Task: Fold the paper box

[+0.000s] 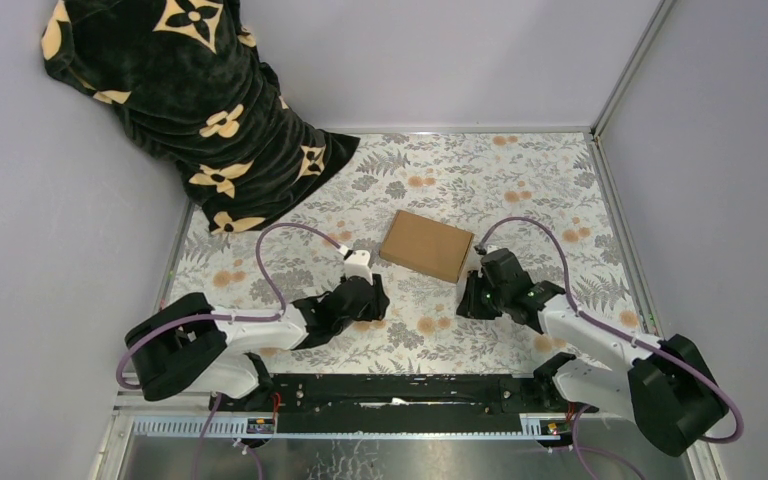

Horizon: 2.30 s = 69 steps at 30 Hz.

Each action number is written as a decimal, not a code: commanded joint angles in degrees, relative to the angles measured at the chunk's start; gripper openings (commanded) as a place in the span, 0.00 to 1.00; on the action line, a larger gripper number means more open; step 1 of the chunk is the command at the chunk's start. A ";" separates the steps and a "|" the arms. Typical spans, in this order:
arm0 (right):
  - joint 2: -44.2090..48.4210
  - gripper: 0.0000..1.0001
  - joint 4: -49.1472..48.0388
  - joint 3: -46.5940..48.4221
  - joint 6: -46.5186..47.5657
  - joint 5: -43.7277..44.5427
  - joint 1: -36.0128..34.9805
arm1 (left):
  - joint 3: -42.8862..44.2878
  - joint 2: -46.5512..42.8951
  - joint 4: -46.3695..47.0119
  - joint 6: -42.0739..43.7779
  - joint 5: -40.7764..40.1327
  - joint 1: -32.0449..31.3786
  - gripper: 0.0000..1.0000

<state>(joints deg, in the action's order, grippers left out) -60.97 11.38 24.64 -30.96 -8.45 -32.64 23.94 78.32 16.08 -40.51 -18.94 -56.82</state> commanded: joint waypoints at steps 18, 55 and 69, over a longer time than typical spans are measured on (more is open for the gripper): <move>-25.32 0.46 -3.14 20.05 4.01 17.41 -0.02 | 3.57 -14.18 -8.41 6.12 4.10 13.78 0.63; -6.33 0.99 0.40 23.03 15.44 8.63 9.62 | 14.01 -18.99 -20.09 13.00 5.35 19.21 0.88; 2.96 1.00 5.69 28.57 15.31 10.63 9.62 | 21.64 -28.63 -27.77 19.68 -4.06 21.93 0.98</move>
<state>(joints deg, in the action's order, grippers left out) -59.96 16.67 49.45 -16.27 1.02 -22.87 43.83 51.48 -10.04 -24.21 -19.25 -36.75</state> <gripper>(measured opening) 0.993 0.983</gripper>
